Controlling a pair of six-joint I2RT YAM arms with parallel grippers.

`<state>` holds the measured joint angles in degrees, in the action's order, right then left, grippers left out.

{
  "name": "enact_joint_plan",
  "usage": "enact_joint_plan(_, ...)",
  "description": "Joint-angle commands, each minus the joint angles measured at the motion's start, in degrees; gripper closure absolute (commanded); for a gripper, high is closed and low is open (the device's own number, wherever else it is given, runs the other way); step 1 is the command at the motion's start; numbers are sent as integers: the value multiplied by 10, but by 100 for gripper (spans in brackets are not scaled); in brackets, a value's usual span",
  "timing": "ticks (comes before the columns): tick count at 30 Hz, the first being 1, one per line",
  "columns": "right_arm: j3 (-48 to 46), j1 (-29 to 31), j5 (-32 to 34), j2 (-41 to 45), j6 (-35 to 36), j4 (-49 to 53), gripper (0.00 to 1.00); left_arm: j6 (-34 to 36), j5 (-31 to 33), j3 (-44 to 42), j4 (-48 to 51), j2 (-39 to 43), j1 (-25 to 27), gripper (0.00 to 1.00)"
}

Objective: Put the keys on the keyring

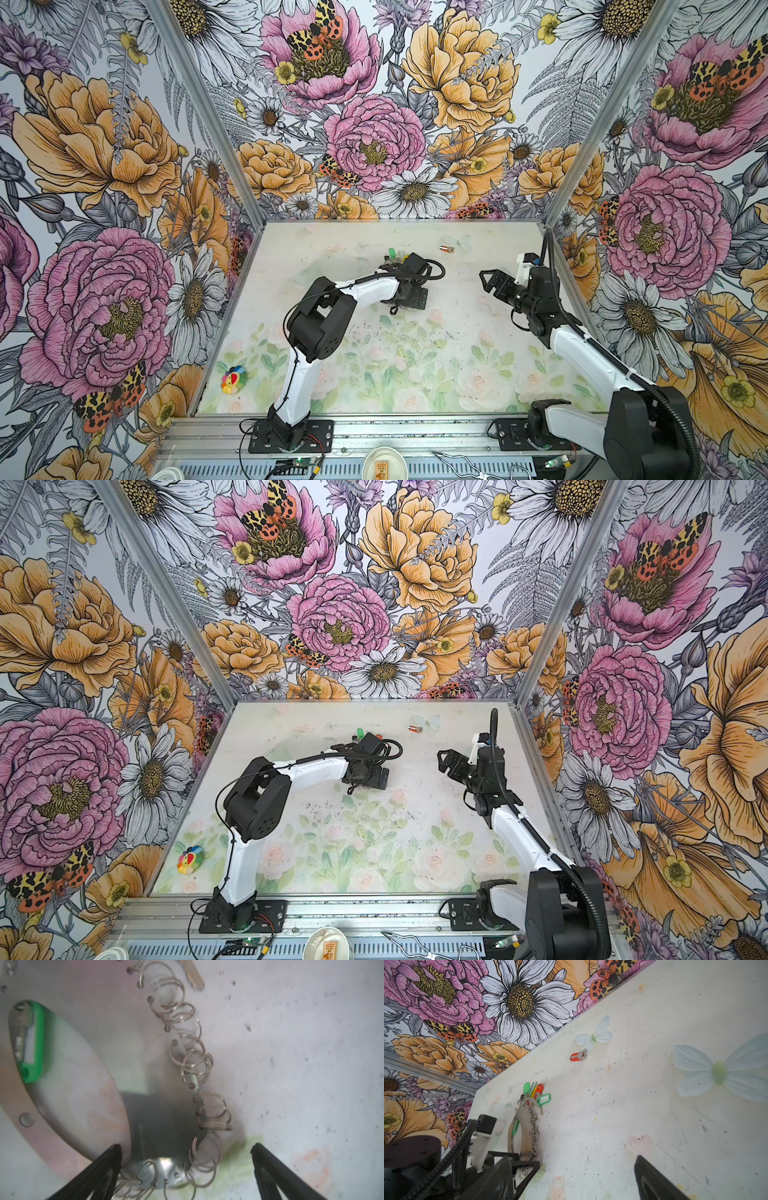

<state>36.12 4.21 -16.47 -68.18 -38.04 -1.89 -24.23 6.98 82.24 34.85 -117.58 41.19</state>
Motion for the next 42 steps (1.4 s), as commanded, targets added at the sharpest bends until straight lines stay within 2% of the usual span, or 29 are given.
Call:
enact_joint_plan(1,30,15,16,-22,9,13,8,-45,3,-82,-33,64,-10,1)
enact_joint_plan(7,62,47,34,-73,23,26,8,-59,2,-213,-62,190,-50,1)
enact_joint_plan(11,92,49,39,-113,34,33,9,-57,-6,-235,-68,226,-80,1)
enact_joint_plan(15,152,49,48,-180,49,39,10,-50,-4,-222,-90,257,-79,1)
enact_joint_plan(19,241,49,44,-272,54,47,13,-63,-11,-265,-191,307,-84,1)
enact_joint_plan(24,367,49,56,-386,55,78,16,-81,-33,-303,-253,332,-103,1)
enact_joint_plan(31,511,48,29,-521,61,107,30,-84,-34,-347,-261,353,-117,1)
enact_joint_plan(42,638,49,-8,-635,55,122,39,-94,-47,-373,-289,358,-126,1)
